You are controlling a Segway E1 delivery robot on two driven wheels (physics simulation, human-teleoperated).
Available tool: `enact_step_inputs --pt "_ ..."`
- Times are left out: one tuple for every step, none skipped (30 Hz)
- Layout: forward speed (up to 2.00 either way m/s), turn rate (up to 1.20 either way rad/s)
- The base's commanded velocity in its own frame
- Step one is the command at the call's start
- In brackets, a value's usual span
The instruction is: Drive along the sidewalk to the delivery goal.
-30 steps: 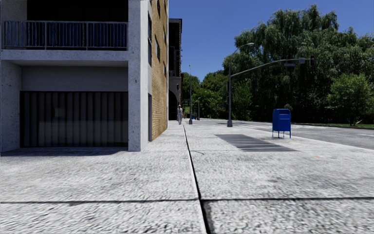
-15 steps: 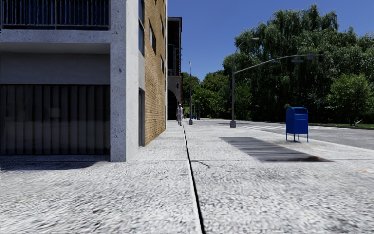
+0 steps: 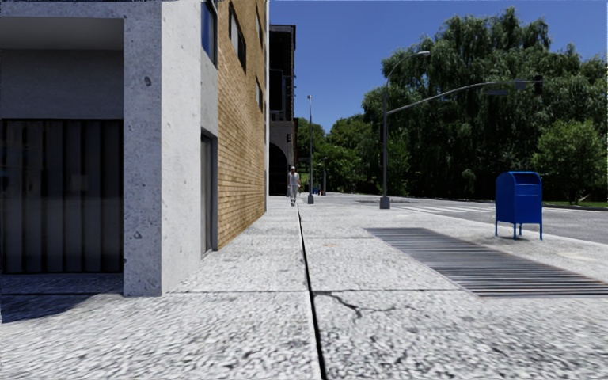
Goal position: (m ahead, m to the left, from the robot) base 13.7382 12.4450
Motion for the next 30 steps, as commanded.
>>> enact_step_inputs --pt "2.00 0.00" --pt "2.00 0.00" --pt "2.00 0.00" --pt "2.00 0.00" --pt "2.00 0.00" --pt "2.00 0.00" --pt "2.00 0.00" --pt "2.00 0.00" --pt "2.00 0.00" --pt "2.00 0.00" --pt "2.00 0.00" --pt "2.00 0.00" --pt "2.00 0.00" --pt "2.00 0.00" --pt "2.00 0.00" --pt "2.00 0.00" --pt "2.00 -0.03" --pt "2.00 -0.03" --pt "2.00 -0.31" --pt "2.00 -0.44" --pt "2.00 -0.46" --pt "2.00 -0.46" --pt "2.00 -0.47" --pt "2.00 -0.47" --pt "2.00 -0.47" --pt "2.00 -0.47" --pt "2.00 -0.47" --pt "2.00 -0.47" --pt "2.00 -0.47" --pt "2.00 -0.47"
